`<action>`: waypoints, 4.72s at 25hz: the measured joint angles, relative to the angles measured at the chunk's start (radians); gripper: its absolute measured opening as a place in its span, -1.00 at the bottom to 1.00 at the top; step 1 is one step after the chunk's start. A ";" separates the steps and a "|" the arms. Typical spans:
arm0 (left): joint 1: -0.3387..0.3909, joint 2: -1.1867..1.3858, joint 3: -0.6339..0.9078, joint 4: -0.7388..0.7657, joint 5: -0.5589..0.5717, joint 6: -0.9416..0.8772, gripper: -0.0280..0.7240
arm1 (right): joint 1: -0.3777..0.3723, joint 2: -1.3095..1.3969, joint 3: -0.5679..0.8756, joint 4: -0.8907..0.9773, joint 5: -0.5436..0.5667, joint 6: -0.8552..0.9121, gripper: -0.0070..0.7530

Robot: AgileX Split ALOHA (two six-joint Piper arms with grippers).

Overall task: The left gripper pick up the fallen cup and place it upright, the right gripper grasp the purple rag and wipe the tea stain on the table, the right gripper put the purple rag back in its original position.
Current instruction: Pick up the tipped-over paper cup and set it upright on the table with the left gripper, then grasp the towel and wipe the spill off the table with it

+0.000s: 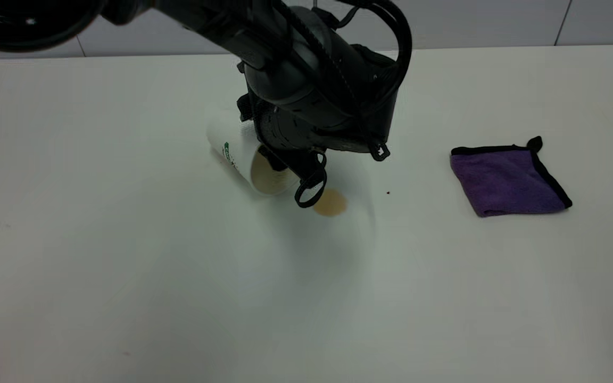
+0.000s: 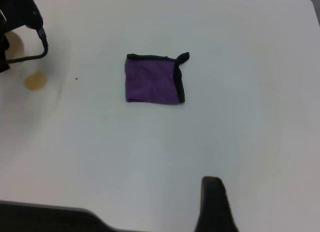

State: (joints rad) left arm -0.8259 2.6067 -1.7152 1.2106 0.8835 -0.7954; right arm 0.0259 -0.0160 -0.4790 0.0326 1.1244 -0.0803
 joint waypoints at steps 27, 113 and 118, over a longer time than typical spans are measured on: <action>0.395 -0.264 -0.137 -0.945 -0.008 0.795 -0.98 | 0.000 0.000 0.000 0.000 0.000 0.000 0.47; 0.477 -1.974 1.143 -1.238 0.218 0.862 0.27 | 0.000 0.000 0.000 0.000 0.000 0.000 0.47; 0.477 -2.091 1.222 -1.211 0.223 0.865 0.27 | 0.000 0.000 0.000 0.000 0.000 0.000 0.47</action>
State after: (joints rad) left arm -0.3489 0.5160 -0.4928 0.0000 1.1061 0.0698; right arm 0.0259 -0.0160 -0.4790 0.0326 1.1244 -0.0803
